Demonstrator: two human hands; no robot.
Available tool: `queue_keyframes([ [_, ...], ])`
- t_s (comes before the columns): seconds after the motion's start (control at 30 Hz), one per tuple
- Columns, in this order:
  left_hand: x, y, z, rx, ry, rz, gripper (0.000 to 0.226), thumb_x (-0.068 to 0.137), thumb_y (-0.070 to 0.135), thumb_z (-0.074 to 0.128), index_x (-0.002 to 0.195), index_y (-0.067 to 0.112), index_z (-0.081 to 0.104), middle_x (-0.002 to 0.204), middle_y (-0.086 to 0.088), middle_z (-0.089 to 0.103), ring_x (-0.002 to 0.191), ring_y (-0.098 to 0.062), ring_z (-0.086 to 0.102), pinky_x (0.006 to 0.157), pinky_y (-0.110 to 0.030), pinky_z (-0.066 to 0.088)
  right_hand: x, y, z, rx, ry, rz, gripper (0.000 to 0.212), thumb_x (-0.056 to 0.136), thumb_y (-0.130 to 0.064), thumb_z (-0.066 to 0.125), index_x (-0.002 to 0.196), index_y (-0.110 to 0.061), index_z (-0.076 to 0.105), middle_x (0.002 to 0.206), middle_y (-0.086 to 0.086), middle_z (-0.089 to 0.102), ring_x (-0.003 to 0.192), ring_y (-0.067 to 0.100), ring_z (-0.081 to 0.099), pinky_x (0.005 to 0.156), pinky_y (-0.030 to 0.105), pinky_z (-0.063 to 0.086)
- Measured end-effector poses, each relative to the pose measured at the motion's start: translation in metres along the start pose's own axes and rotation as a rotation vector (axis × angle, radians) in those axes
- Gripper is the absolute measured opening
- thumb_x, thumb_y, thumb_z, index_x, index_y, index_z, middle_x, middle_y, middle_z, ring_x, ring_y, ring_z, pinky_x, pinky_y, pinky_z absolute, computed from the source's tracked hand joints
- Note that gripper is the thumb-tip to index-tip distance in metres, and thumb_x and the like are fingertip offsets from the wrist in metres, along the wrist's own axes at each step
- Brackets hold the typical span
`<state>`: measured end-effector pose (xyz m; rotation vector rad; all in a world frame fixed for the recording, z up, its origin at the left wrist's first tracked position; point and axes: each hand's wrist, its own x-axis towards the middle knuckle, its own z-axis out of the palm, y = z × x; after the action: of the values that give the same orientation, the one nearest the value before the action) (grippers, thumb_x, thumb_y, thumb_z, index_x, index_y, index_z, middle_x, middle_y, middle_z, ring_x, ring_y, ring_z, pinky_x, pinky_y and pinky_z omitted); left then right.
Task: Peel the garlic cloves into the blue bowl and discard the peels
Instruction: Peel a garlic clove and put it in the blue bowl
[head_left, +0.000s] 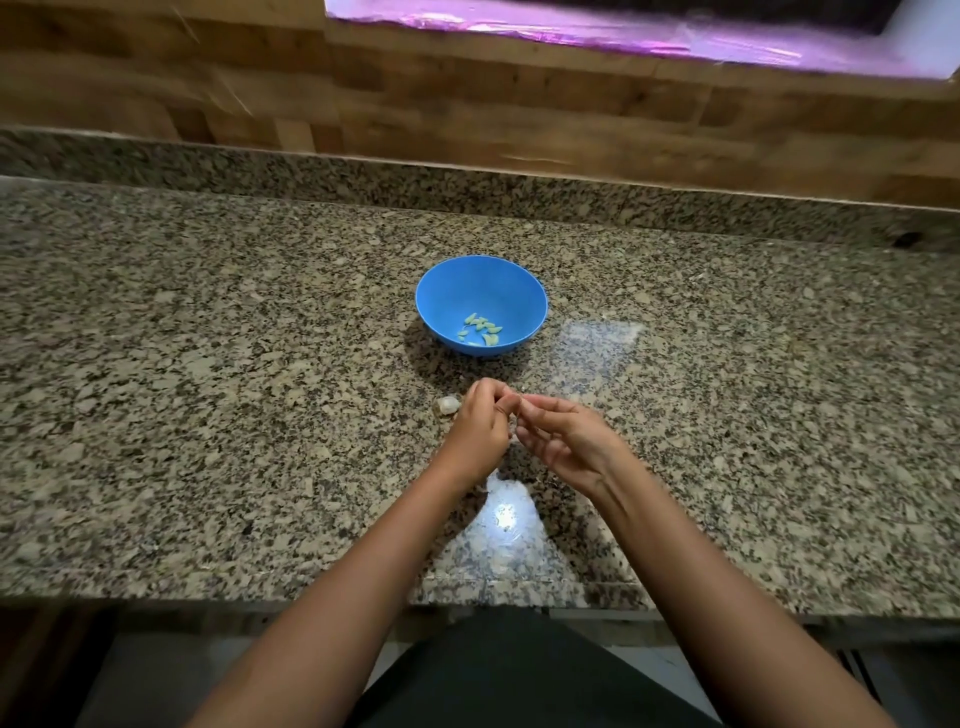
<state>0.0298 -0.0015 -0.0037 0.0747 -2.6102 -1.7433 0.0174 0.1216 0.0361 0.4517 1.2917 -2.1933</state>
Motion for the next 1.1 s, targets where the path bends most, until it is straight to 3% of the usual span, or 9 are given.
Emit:
queue_keyframes([
  [0.1,-0.001,-0.001,0.001,0.001,0.011,0.004,0.008,0.099,0.011,0.037,0.096,0.013,0.044,0.103,-0.008,0.048,0.086,-0.019,0.050,0.066,-0.026,0.040,0.003,0.001,0.000,0.057,0.002,0.006,0.014,0.087,0.009,0.051,0.099,0.005,0.059,0.080,0.014,0.066,0.066,0.017,0.065,0.062,0.022,0.057],
  [0.23,-0.005,-0.004,-0.002,0.013,0.000,0.056,0.007,0.097,0.007,0.041,0.094,0.011,0.046,0.100,-0.011,0.051,0.088,-0.024,0.054,0.076,-0.036,0.048,0.005,-0.003,-0.002,0.090,0.004,-0.001,0.014,0.089,0.008,0.049,0.096,0.002,0.060,0.080,0.013,0.064,0.067,0.017,0.065,0.064,0.024,0.057],
  [0.37,-0.005,-0.002,-0.006,-0.209,0.053,-0.051,0.008,0.093,0.009,0.054,0.097,0.015,0.058,0.093,-0.005,0.065,0.084,-0.017,0.066,0.073,-0.029,0.057,0.004,-0.003,-0.004,-0.037,0.005,-0.058,0.011,0.089,0.006,0.050,0.092,0.005,0.061,0.079,0.016,0.065,0.064,0.020,0.065,0.061,0.025,0.058],
  [0.6,0.004,0.005,-0.011,-0.400,0.055,-0.131,0.005,0.084,0.006,0.066,0.087,0.010,0.068,0.091,-0.014,0.070,0.084,-0.024,0.066,0.077,-0.037,0.056,0.002,-0.008,-0.006,-0.099,-0.013,-0.073,0.009,0.084,0.010,0.054,0.089,0.010,0.062,0.074,0.016,0.067,0.058,0.018,0.066,0.063,0.026,0.057],
  [0.73,0.003,0.004,-0.008,-0.378,0.041,-0.118,0.013,0.085,0.001,0.063,0.085,0.012,0.070,0.091,-0.009,0.070,0.090,-0.022,0.066,0.085,-0.038,0.055,0.002,-0.012,-0.010,-0.187,0.023,-0.042,0.009,0.084,0.009,0.055,0.089,0.010,0.062,0.073,0.015,0.065,0.061,0.018,0.064,0.059,0.024,0.057],
  [0.8,0.001,-0.002,-0.007,-0.236,0.023,-0.059,0.014,0.088,0.004,0.061,0.094,0.013,0.071,0.099,-0.003,0.070,0.097,-0.018,0.065,0.088,-0.032,0.053,0.003,-0.011,-0.012,-0.430,0.083,-0.103,0.008,0.083,0.007,0.058,0.089,0.007,0.063,0.073,0.013,0.065,0.063,0.019,0.062,0.058,0.023,0.057],
  [0.93,-0.010,-0.025,-0.002,0.378,-0.145,0.147,0.039,0.090,0.030,0.059,0.126,0.014,0.057,0.130,-0.003,0.056,0.121,-0.016,0.051,0.105,-0.034,0.040,0.011,0.000,-0.019,-1.215,0.193,-0.266,0.004,0.084,-0.003,0.065,0.081,-0.005,0.067,0.078,0.008,0.068,0.070,0.018,0.064,0.063,0.027,0.054],
  [1.0,-0.015,-0.032,0.000,0.568,-0.165,0.216,0.049,0.093,0.039,0.052,0.136,0.015,0.048,0.144,-0.001,0.044,0.136,-0.015,0.034,0.113,-0.031,0.023,0.016,0.001,-0.017,-1.395,0.182,-0.286,0.005,0.084,0.000,0.063,0.084,-0.002,0.068,0.085,0.012,0.069,0.081,0.022,0.065,0.077,0.033,0.055],
  [1.1,-0.018,-0.038,0.002,0.665,-0.152,0.248,0.053,0.096,0.043,0.042,0.143,0.019,0.037,0.152,0.005,0.031,0.142,-0.011,0.020,0.114,-0.028,0.012,0.015,0.002,-0.013,-1.573,0.155,-0.341,0.011,0.078,0.005,0.061,0.085,-0.001,0.067,0.089,0.013,0.067,0.085,0.024,0.061,0.079,0.035,0.053],
])
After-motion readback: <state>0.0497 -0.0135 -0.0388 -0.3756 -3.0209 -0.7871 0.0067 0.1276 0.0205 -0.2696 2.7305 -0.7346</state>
